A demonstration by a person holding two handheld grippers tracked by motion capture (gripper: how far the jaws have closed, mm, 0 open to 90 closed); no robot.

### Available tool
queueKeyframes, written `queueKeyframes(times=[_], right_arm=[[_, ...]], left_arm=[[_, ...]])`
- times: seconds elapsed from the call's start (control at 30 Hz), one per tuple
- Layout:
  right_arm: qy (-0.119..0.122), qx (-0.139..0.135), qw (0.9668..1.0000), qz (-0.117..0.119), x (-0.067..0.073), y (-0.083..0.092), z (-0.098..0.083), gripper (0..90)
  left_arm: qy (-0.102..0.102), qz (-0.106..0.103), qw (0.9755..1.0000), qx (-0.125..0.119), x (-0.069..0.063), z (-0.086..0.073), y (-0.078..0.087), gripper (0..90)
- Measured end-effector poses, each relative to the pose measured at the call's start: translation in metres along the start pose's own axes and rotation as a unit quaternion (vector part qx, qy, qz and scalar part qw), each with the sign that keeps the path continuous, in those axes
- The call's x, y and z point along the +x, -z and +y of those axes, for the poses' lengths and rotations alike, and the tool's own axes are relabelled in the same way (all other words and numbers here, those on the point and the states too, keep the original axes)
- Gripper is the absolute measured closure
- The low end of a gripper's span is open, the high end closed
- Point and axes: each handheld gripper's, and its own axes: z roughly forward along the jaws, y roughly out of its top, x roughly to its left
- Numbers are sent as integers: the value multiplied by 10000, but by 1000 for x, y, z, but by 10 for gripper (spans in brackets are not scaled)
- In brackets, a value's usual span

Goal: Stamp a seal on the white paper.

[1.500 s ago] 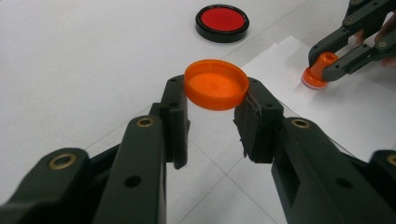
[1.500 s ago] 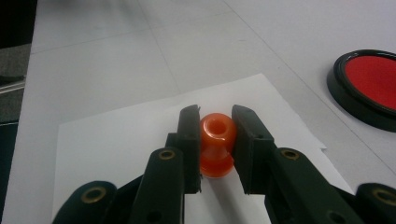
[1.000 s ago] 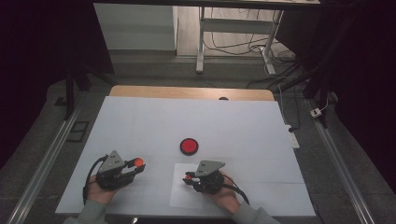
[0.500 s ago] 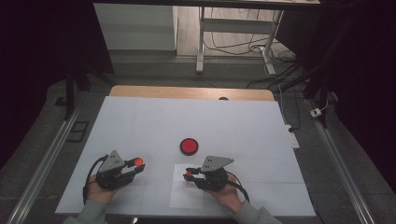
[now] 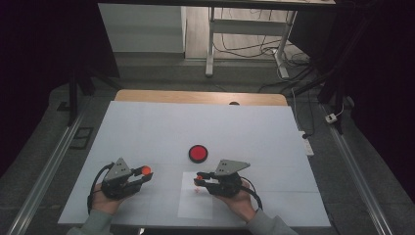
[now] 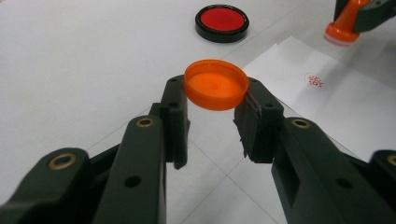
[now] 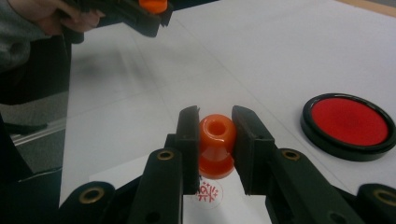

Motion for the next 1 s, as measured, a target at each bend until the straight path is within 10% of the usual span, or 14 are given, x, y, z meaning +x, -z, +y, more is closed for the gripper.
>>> queueKeyframes(times=[1.0], right_arm=[[-325, -826, 9943, -589, -24, 45, 21, 724]], left_arm=[[-27, -32, 10000, 51, -1, 0, -3, 655]])
